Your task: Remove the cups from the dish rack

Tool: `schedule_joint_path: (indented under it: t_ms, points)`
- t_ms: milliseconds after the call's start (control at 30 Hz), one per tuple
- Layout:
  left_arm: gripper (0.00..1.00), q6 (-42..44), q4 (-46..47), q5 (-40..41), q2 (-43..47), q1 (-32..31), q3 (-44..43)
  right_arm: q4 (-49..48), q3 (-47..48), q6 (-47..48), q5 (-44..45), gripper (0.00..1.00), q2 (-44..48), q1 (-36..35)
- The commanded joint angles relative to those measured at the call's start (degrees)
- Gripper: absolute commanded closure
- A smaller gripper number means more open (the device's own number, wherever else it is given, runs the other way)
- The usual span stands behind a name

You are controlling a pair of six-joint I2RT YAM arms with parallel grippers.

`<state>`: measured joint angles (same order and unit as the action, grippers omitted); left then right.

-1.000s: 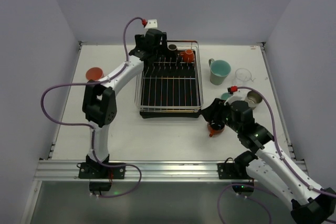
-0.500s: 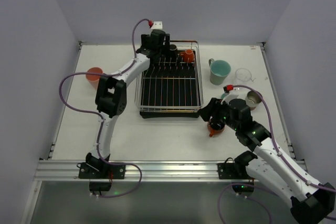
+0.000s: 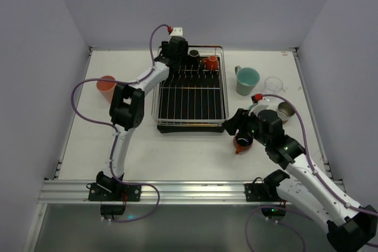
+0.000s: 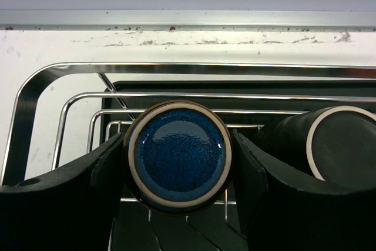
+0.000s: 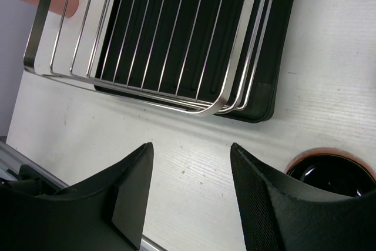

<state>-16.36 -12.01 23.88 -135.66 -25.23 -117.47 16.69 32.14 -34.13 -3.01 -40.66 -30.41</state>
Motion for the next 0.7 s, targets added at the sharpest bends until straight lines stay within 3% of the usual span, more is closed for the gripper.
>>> schedule_joint_path:
  t_ms: [0,433,667]
  points:
    - [0.45,1.2,5.9,-0.6,4.0,0.7,1.6,-1.6,3.0,1.1,-1.1,0.42,-0.5,-0.1]
    - [0.7,1.7,11.0,-4.5,21.7,0.6,10.1,-7.3,7.3,-0.5,-4.9,0.42,-4.7,-0.1]
    - [0.78,-2.7,16.5,-14.8,36.8,0.6,24.3,-13.4,11.4,-7.4,-11.9,0.41,-8.0,-0.1]
